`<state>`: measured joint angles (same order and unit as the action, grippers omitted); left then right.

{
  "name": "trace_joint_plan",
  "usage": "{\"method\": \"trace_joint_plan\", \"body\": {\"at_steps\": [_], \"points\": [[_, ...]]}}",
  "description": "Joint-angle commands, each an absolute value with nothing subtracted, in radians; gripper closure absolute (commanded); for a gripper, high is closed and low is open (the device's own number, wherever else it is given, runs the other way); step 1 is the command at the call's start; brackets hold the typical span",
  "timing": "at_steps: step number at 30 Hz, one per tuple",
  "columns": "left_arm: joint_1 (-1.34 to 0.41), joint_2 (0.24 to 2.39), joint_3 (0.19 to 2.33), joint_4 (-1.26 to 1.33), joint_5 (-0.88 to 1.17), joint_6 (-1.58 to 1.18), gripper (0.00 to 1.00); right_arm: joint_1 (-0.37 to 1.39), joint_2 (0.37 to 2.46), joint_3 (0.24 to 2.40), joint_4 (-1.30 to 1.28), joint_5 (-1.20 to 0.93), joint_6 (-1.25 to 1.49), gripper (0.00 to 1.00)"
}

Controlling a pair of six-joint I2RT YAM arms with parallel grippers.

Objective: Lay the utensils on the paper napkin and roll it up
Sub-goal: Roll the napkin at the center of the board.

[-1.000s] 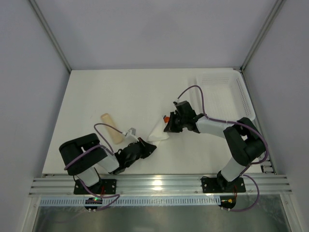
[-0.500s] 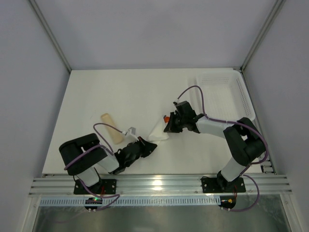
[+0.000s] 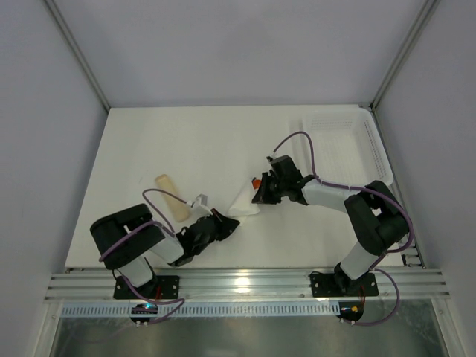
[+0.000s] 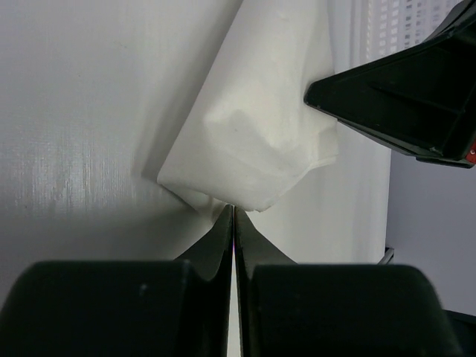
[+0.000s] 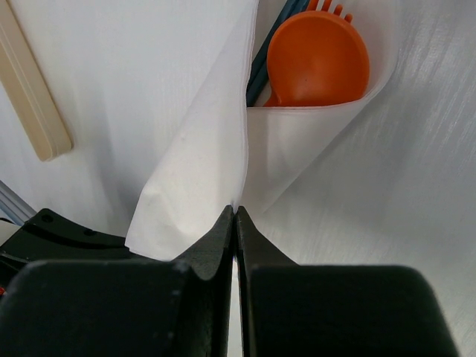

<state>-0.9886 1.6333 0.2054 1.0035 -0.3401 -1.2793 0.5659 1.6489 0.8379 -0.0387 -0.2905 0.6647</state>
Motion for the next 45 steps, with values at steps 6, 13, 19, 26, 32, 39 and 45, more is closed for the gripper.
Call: {"method": "trace_joint_plan", "body": {"at_steps": [6, 13, 19, 26, 32, 39, 45], "points": [[-0.977, 1.614, 0.244, 0.85, -0.357, -1.319, 1.0, 0.563, 1.621, 0.867, -0.032, -0.287, 0.647, 0.97], [-0.979, 1.571, 0.25, 0.704, -0.371, -1.354, 1.0, 0.563, 1.606, 0.894, -0.078, -0.233, 0.601, 0.97], [-0.977, 1.578, 0.221, 0.735, -0.373, -1.378, 1.0, 0.56, 1.592, 0.905, -0.126, -0.161, 0.561, 0.96], [-0.977, 1.578, 0.221, 0.71, -0.383, -1.393, 1.0, 0.554, 1.606, 0.877, -0.12, -0.17, 0.563, 0.97], [-0.977, 1.594, 0.227, 0.71, -0.387, -1.402, 1.0, 0.554, 1.601, 0.833, -0.074, -0.215, 0.597, 0.96], [-0.977, 1.589, 0.236, 0.681, -0.406, -1.414, 1.0, 0.572, 1.569, 0.781, -0.046, -0.247, 0.647, 0.96], [-0.977, 1.589, 0.247, 0.634, -0.416, -1.434, 1.0, 0.595, 1.554, 0.753, -0.037, -0.226, 0.672, 0.96]]}}
